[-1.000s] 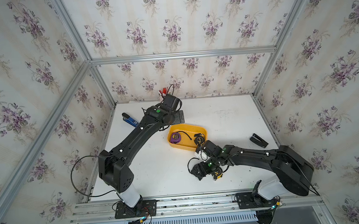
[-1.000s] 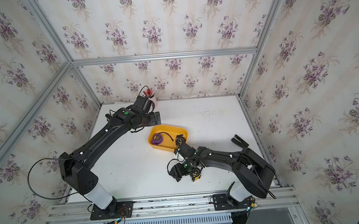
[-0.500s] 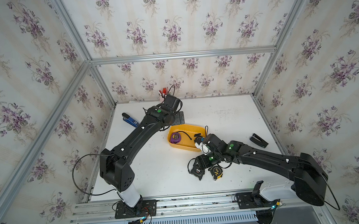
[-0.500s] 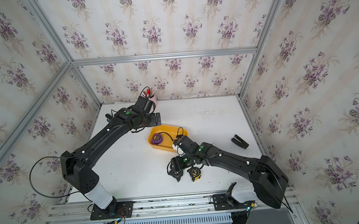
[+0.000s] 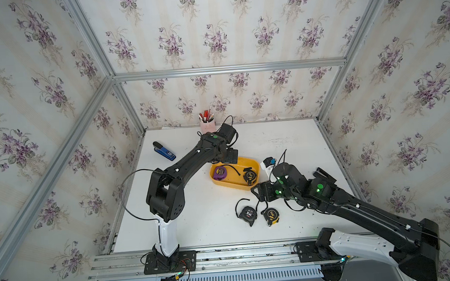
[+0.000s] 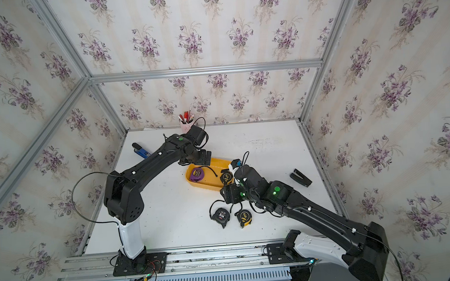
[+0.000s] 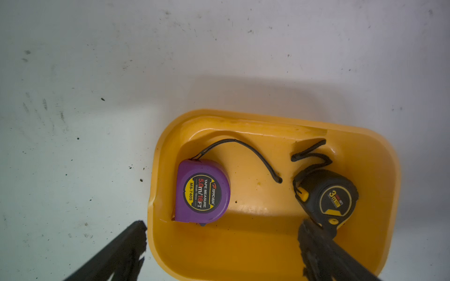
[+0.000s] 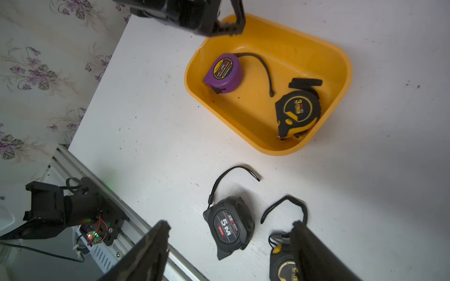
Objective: Take the tape measure out of the storage box
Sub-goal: Pick up the tape measure from the storage box.
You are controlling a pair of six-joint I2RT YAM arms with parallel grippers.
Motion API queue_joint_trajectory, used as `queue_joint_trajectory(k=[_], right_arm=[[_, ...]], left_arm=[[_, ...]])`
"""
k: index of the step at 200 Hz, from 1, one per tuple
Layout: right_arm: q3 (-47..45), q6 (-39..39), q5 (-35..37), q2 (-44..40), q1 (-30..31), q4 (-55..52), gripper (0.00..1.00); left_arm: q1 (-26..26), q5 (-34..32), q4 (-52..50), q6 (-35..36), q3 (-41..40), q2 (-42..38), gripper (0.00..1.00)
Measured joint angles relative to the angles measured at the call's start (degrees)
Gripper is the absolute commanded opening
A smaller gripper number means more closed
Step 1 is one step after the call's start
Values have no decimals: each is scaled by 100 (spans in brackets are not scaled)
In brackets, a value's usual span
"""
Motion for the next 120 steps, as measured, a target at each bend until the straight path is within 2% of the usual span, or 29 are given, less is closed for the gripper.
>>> queue_joint_trajectory(k=[47, 120], right_arm=[[-227, 240, 332, -59, -85, 50, 81], [-442, 367, 402, -66, -275, 177, 81]], left_arm=[[-92, 258, -9, 352, 101, 297, 100], [-177, 402, -275, 896, 472, 951, 100]])
